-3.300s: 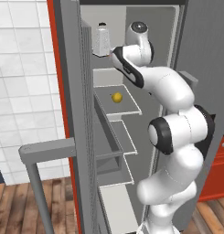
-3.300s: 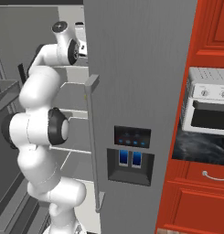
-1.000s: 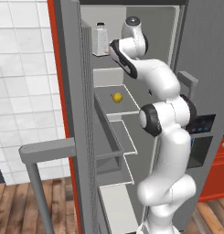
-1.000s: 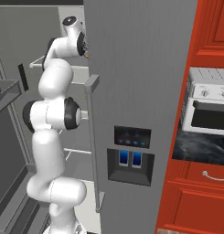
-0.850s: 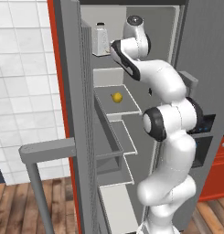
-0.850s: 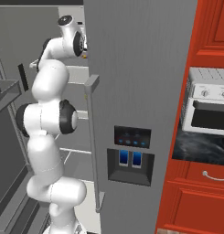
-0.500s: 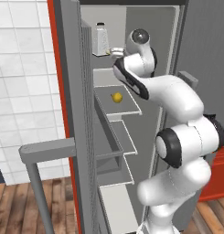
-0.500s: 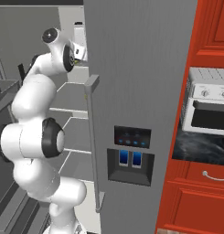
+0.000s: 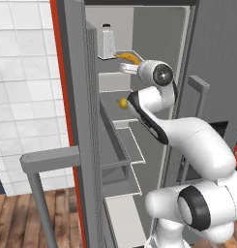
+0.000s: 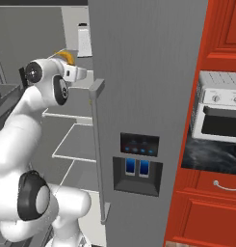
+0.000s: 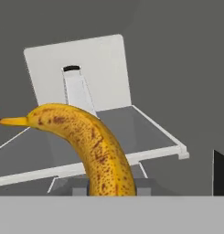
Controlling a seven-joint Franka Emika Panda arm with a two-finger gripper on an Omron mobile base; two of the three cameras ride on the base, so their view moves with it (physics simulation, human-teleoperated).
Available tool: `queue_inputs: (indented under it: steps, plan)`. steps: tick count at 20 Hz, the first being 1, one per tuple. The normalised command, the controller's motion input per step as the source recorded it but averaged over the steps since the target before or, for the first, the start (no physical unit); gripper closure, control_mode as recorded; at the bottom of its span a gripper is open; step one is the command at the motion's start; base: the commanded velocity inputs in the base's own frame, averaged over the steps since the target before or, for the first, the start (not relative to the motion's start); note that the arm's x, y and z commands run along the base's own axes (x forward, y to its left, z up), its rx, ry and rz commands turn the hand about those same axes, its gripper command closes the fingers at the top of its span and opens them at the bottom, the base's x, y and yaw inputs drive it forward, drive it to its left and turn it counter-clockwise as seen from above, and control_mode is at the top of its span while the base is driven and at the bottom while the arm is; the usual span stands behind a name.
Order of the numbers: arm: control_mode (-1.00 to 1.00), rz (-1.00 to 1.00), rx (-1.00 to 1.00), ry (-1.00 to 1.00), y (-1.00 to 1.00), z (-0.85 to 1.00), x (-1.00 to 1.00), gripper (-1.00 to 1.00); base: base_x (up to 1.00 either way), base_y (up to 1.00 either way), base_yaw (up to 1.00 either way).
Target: Pick the pear and banana from the fridge and place them on the plate next to the blender to make a fruit smoothie.
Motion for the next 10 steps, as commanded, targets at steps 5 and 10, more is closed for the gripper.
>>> queue_inputs:
  steps: [5,10]
  plan:
    - [-1.0,0.08,0.0,0.14,0.0,0.11,-1.0,1.0,0.0,0.0,0.0]
    - [-1.0,0.09,-0.02,0.49,0.0,-0.14,-1.0,1.0,0.0,0.0,0.0]
